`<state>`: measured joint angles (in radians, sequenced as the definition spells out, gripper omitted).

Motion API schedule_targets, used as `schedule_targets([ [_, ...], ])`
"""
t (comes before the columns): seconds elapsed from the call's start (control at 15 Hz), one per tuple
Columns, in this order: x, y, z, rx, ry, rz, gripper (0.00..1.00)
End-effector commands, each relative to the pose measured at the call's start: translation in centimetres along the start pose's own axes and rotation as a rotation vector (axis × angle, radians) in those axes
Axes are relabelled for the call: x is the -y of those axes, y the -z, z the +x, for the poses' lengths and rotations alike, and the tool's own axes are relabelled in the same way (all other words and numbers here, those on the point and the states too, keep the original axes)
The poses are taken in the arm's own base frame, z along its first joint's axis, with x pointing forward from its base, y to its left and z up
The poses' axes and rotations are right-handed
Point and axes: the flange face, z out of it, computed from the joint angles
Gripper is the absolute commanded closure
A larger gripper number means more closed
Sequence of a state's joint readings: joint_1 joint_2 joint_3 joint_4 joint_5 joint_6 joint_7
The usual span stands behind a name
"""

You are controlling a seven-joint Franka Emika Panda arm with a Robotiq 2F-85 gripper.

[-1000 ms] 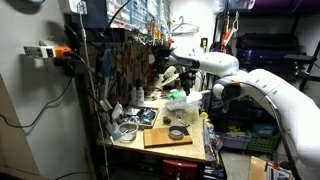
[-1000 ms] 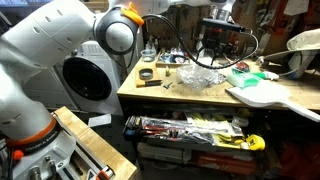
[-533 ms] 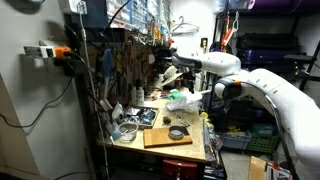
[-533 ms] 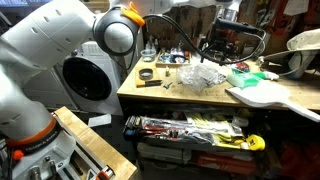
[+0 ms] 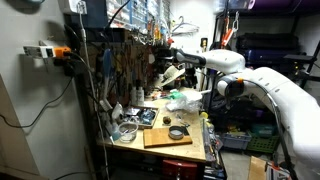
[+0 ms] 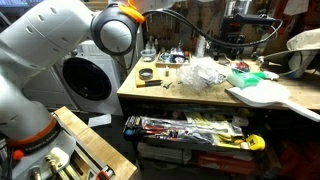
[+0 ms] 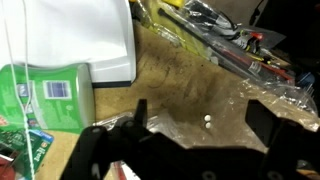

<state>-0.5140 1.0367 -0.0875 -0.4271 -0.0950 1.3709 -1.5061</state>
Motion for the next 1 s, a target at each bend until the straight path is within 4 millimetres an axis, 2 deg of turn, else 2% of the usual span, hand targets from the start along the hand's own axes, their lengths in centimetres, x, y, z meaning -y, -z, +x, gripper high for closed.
schedule_targets([
  [0.0, 1.7, 3.7, 1.0, -0.135, -0.12, 0.018, 0.0],
  [0.27, 4.1, 7.7, 2.2, -0.241, -0.277, 0.077, 0.0],
  [0.47, 5.3, 10.0, 2.5, -0.299, -0.408, 0.113, 0.0],
  [0.67, 5.8, 11.1, 2.2, -0.342, -0.544, 0.15, 0.0],
  [0.87, 5.3, 10.9, 0.7, -0.375, -0.69, 0.171, 0.0],
  [0.93, 5.4, 11.2, 2.0, -0.334, -0.608, 0.127, 0.0],
])
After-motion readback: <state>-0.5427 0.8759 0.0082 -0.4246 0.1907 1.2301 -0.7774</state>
